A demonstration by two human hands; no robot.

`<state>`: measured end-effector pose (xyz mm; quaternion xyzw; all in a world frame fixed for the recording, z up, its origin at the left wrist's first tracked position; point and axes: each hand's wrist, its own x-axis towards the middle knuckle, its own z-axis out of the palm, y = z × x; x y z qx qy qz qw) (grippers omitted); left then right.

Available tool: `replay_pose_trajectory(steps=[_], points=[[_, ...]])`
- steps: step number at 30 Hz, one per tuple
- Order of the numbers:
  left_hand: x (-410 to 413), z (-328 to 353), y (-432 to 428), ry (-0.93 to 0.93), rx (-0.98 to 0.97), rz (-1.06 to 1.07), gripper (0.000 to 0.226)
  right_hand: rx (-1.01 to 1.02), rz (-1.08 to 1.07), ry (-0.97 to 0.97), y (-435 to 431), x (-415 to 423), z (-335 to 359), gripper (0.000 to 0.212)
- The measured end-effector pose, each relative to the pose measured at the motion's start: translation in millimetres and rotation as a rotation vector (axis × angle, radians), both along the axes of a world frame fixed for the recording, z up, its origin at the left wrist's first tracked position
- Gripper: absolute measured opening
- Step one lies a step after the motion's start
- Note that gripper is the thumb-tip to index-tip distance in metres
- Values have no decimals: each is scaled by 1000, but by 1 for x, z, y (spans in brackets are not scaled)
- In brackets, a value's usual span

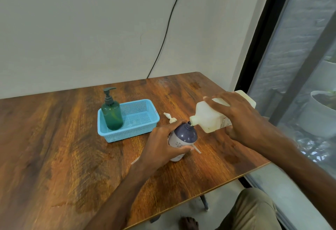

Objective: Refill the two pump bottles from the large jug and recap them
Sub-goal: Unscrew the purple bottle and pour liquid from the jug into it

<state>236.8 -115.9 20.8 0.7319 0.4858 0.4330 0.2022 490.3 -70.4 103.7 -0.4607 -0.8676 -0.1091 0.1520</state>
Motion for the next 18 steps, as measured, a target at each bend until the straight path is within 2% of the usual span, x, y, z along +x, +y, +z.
replay_pose_trajectory(steps=[18], points=[[0, -3, 1, 7, 5, 11, 76, 2, 9, -12, 1, 1, 0, 109]])
